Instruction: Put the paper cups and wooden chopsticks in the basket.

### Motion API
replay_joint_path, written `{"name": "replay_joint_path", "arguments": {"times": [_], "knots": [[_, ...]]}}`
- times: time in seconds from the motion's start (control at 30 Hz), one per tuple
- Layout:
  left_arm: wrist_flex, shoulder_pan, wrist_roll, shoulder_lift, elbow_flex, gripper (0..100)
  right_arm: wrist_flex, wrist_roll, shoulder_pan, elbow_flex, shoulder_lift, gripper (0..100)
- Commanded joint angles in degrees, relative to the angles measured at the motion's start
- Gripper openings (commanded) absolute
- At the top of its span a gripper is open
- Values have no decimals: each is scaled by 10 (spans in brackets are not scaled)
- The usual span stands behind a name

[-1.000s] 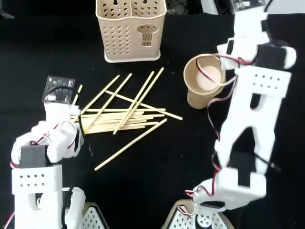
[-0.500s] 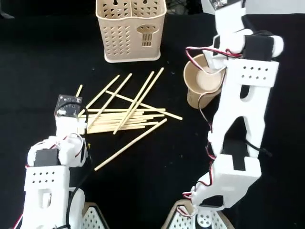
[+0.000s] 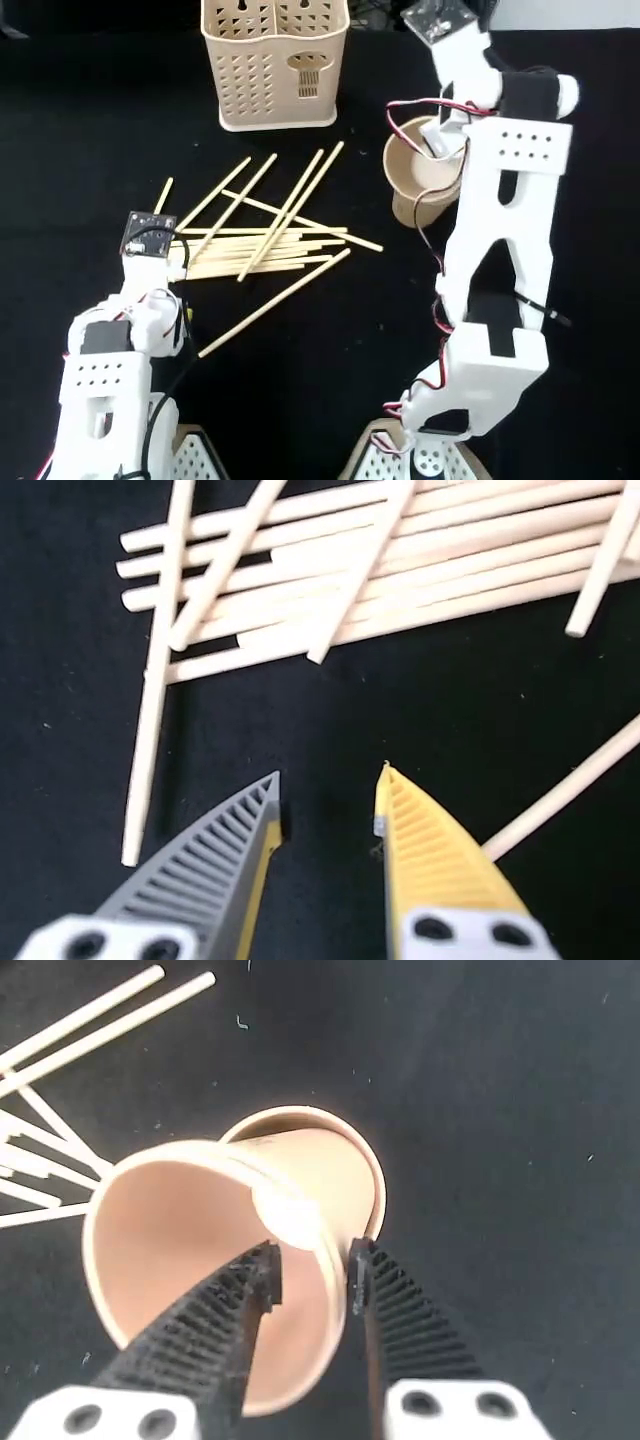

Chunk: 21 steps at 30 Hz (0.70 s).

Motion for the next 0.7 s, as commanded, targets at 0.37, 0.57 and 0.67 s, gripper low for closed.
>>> {"name": "replay_joint_path", "arguments": {"times": [0.37, 0.57, 0.67], "knots": [[-40, 0, 34, -9, 14, 164, -86, -55, 73, 6, 1, 12], [-39, 0, 33, -9, 14, 164, -63, -87, 75, 4, 44, 27], [-38, 0, 33, -9, 14, 164, -53, -87, 73, 0, 54, 143]]}}
